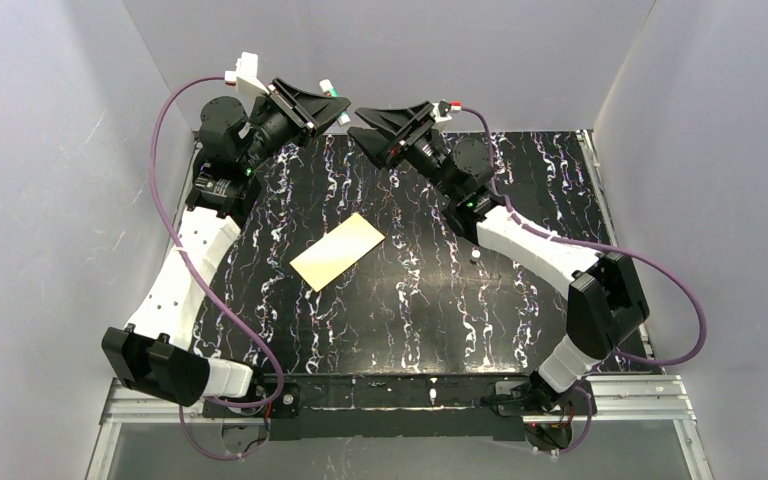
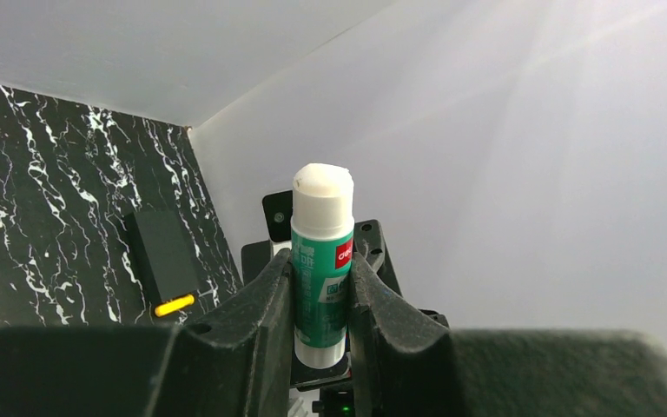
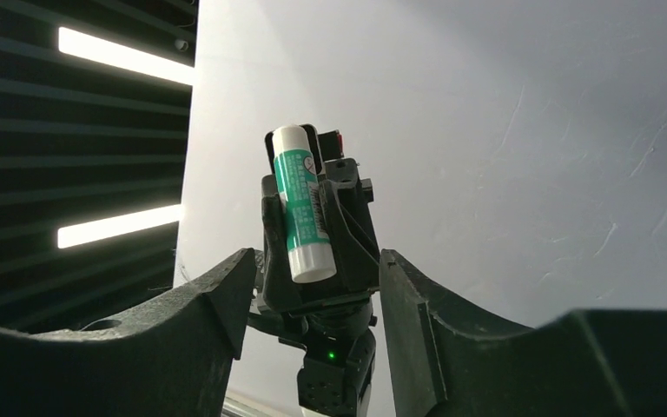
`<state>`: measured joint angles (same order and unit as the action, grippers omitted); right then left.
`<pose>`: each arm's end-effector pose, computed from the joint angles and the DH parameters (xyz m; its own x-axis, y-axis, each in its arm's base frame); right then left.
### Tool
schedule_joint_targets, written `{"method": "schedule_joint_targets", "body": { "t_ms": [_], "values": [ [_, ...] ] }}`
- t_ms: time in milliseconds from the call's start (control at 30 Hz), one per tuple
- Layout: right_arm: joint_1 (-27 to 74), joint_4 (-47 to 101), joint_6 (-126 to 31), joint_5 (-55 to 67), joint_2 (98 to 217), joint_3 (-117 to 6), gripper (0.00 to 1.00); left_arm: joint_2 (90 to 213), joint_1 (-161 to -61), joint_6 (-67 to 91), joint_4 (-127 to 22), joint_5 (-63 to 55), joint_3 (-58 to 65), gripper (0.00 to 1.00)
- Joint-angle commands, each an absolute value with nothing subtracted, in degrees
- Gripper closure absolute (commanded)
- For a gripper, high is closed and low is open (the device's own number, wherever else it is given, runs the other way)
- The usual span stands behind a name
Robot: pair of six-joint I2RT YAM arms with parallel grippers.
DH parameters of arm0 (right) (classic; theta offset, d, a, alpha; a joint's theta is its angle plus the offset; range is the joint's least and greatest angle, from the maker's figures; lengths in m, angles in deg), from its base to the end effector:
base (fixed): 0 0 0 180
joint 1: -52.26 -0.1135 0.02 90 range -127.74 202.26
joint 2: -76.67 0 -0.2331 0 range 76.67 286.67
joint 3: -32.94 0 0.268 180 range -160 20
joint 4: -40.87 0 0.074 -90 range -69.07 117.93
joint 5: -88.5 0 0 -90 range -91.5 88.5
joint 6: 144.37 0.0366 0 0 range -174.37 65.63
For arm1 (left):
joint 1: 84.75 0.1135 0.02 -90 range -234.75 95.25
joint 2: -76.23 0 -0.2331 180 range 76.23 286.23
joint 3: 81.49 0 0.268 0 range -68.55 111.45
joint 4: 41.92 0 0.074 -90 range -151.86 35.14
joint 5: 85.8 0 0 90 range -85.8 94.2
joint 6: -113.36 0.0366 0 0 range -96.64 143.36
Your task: Place the letter into the envelope and seal it
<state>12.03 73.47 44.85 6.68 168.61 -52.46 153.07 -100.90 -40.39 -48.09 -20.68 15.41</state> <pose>0.2968 0.2579 0.3644 -0.7811 0.6190 0.0822 -0.2130 -0.3879 0.8967 0.3057 -0.1046 0.4581 -0.4762 -0.7092 -0.5199 0.4919 0.2753 -0.8260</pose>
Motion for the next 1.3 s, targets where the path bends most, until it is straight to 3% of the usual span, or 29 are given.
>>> {"method": "schedule_joint_targets", "body": {
  "t_ms": [0, 233, 433, 767, 933, 1100, 1167, 1267],
  "values": [
    [11.7, 78.0, 43.2, 7.9, 169.8, -57.3, 0.41, 152.6, -101.0, -40.4, -46.3, -21.8, 16.4, 1.00],
    [11.6, 79.0, 39.8, 8.5, 169.7, -57.9, 0.58, 151.9, -101.0, -39.5, -46.0, -21.2, 16.1, 1.00],
    [11.0, 75.6, 34.9, 10.6, 170.1, -61.2, 0.47, 151.3, -101.1, -39.0, -44.0, -21.0, 15.3, 1.00],
    [10.2, 73.1, 31.9, 12.0, 171.3, -63.0, 0.47, 151.4, -101.0, -39.4, -42.9, -21.1, 15.1, 1.00],
    [10.0, 73.5, 30.8, 11.1, 171.1, -62.7, 0.67, 151.3, -101.1, -39.4, -42.9, -21.0, 14.8, 1.00],
    [10.0, 70.4, 25.5, 9.9, 170.2, -62.7, 0.79, 150.6, -101.1, -38.7, -42.9, -21.2, 14.6, 1.00],
    [10.1, 65.7, 18.4, 10.6, 170.2, -64.6, 0.89, 150.1, -101.1, -38.2, -42.9, -20.9, 14.4, 1.00],
    [10.0, 53.6, -0.3, 11.8, 170.8, -70.5, 0.95, 149.3, -101.1, -38.1, -43.0, -20.3, 13.6, 1.00]
  ]
}}
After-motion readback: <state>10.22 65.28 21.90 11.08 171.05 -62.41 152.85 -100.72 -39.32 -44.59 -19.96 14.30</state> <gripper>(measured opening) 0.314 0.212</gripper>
